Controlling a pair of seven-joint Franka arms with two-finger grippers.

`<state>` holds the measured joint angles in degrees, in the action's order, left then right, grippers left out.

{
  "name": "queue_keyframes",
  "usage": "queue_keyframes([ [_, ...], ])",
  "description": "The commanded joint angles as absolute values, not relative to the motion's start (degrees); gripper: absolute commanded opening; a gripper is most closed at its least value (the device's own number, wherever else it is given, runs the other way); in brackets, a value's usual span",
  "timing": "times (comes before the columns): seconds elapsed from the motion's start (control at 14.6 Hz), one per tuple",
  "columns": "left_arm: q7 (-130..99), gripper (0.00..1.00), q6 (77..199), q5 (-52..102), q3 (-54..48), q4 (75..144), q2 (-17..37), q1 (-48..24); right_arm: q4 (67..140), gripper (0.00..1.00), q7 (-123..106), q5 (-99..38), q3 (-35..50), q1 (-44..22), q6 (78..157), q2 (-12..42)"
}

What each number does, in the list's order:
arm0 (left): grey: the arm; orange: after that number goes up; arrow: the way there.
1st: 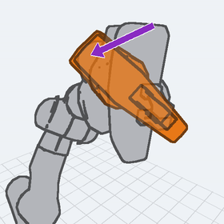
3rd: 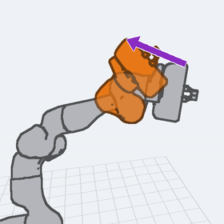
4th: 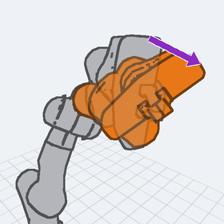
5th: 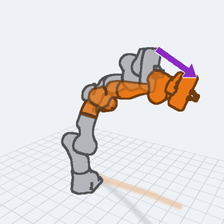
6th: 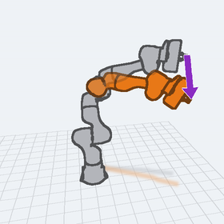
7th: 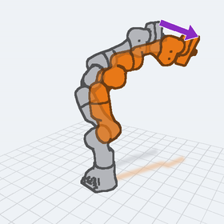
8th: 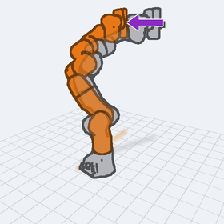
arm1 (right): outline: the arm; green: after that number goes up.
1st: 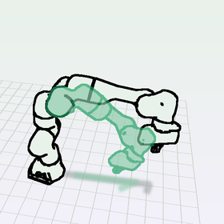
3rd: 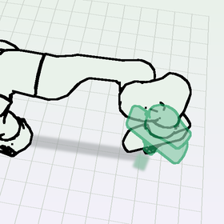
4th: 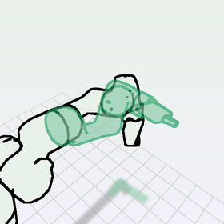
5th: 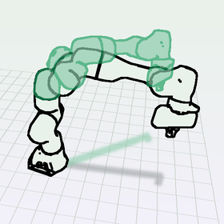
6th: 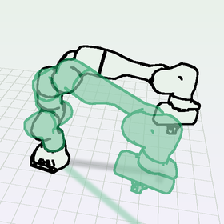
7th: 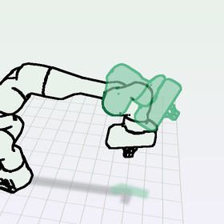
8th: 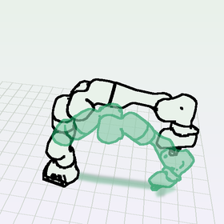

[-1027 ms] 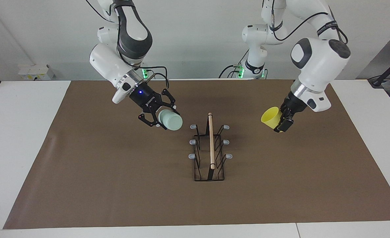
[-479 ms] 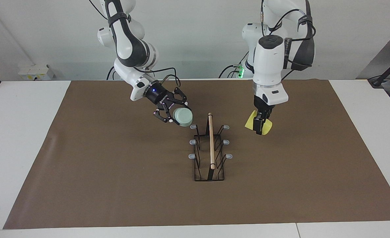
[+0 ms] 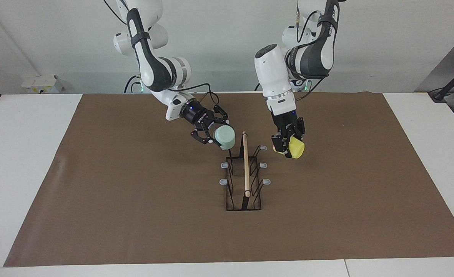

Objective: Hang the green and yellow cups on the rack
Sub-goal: 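Carry the yellow cup to a rack peg while the right gripper hangs the green cup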

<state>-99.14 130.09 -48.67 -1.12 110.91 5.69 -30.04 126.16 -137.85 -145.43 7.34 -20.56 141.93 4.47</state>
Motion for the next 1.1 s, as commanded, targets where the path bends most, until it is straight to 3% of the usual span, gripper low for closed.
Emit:
queue_keyframes([
  [0.0,-105.8,0.0,131.05,-55.79,-0.09,113.2,3.78,-31.98,126.91,0.0,-143.86,-149.67,7.56,-19.95,140.45,4.22],
  [0.75,-124.09,0.0,119.54,-76.72,-0.09,120.15,4.83,-42.0,129.37,0.0,-149.59,-152.84,7.56,-19.69,134.84,5.71],
  [1.03,-130.32,0.0,114.01,-81.55,-0.09,119.27,9.91,-45.25,128.94,0.0,-153.1,-155.91,7.47,-19.95,131.13,9.58],
])
